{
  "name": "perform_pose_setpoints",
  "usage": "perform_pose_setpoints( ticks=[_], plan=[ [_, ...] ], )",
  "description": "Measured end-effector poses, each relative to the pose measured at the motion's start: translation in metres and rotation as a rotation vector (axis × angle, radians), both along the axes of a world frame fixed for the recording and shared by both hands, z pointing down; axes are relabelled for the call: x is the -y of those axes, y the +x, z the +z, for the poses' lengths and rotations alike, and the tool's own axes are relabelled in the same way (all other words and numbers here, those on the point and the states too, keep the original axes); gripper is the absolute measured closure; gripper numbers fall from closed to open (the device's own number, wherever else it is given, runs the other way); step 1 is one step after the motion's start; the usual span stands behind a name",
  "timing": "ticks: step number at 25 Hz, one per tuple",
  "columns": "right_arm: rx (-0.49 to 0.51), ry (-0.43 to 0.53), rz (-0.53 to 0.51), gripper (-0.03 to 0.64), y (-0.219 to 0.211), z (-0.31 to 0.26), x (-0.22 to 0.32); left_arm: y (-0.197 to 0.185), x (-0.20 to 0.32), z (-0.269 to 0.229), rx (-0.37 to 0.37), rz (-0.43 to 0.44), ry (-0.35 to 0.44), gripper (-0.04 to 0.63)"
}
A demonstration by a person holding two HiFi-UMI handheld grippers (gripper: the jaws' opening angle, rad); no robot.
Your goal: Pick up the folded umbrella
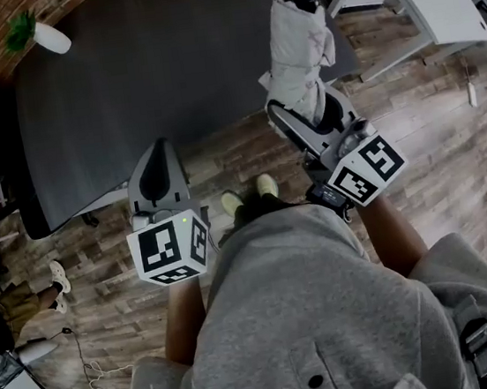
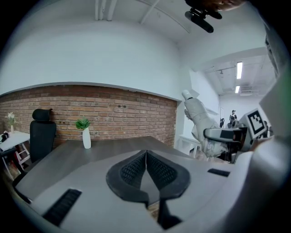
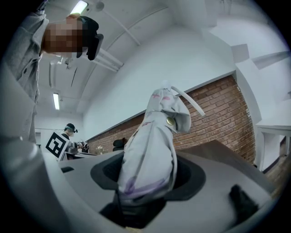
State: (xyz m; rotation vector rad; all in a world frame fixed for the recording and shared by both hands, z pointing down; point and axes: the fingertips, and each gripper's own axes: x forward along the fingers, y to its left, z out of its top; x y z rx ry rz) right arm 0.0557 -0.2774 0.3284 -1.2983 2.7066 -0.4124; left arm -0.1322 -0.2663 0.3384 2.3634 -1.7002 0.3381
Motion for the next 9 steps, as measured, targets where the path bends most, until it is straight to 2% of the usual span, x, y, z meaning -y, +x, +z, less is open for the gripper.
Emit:
perform_pose_setpoints(
  ticks=[3, 9],
  plan=[
    [-0.003, 0.002, -0.012, 0.365, -0.007, 0.001, 0.001, -0.005, 0.000, 0.001, -0.001, -0.002, -0.001, 0.581],
    [0.003, 0.012, -0.026, 0.365, 0.013, 0.001, -0.001, 0.020, -0.003, -0.001, 0.005, -0.005, 0.010, 0.581]
  ],
)
